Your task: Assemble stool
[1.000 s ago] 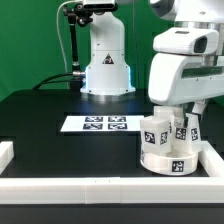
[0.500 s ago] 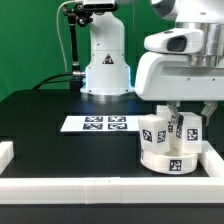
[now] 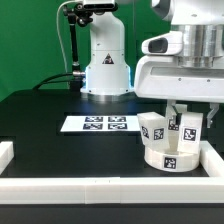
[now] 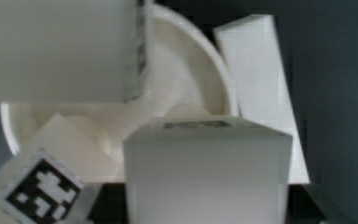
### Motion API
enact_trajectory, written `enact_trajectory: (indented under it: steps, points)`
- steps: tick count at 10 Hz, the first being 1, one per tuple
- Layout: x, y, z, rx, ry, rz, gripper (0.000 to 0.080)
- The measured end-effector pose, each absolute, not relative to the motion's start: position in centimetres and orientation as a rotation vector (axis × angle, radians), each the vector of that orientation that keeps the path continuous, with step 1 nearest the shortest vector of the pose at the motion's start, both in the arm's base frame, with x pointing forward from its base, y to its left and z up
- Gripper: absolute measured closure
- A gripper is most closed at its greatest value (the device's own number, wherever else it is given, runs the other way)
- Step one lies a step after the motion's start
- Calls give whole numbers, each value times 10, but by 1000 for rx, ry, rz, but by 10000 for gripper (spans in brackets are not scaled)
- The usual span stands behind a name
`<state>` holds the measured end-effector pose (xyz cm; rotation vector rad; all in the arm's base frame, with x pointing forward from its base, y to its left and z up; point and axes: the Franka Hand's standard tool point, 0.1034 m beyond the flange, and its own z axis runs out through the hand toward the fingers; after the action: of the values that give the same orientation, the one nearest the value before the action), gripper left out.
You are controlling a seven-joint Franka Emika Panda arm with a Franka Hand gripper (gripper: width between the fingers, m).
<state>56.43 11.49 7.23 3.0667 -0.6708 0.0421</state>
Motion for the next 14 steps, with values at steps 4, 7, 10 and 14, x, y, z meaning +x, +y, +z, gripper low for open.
enact_trajectory:
  steps: [4, 7, 10, 14]
  points:
    - [565, 116, 72, 2984, -991, 44, 456]
    - [564, 117, 72, 2890, -1264, 37, 456]
    - [564, 119, 72, 2776, -1507, 33, 456]
    - [565, 117, 70, 2531, -2010, 34, 456]
